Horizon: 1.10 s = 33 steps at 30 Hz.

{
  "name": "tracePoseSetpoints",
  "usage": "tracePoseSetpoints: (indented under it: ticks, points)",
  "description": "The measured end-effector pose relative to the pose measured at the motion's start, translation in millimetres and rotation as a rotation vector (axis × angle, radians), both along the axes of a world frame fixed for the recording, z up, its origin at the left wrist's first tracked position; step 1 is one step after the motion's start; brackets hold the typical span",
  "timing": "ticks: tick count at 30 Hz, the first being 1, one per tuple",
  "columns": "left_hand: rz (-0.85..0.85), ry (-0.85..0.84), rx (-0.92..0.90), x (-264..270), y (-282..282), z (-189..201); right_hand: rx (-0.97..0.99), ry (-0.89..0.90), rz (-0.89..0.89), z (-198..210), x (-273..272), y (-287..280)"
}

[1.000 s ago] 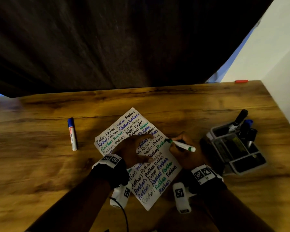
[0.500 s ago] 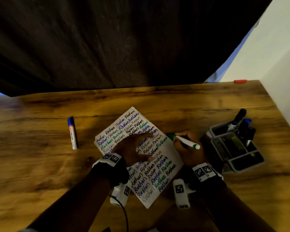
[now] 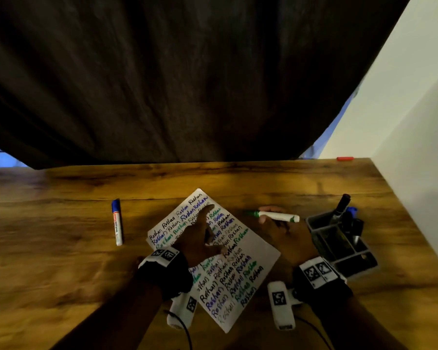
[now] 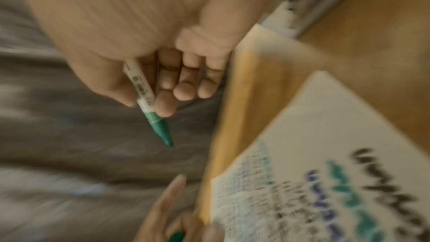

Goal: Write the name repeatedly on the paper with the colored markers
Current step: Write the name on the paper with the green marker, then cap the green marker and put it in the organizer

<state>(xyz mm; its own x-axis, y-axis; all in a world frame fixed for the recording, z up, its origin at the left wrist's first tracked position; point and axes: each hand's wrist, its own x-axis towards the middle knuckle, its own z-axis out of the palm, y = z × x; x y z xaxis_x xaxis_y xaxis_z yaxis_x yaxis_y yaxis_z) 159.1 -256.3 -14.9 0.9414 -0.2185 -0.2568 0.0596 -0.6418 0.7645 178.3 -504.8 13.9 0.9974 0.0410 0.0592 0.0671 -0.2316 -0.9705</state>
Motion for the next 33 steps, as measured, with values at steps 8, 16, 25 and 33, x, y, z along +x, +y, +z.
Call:
tracePoseSetpoints:
  ticks: [8, 16, 25, 33]
  points:
    - [0.053, -0.190, -0.173, -14.2, -19.9, 36.4, 0.017, -0.021, 0.170, 56.3, -27.8, 21.7]
    - [0.025, -0.254, -0.196, -23.1, -31.0, 55.4, -0.169, -0.138, 0.199, 62.7, -37.0, 31.0]
    - [-0.029, -0.266, -0.119, -30.1, -43.8, 71.9, -0.220, -0.189, 0.236, 68.7, -44.4, 32.4]
    - [0.002, -0.367, 0.069, -24.1, -51.8, 90.5, -0.096, -0.129, 0.189, 69.7, -45.7, 37.3]
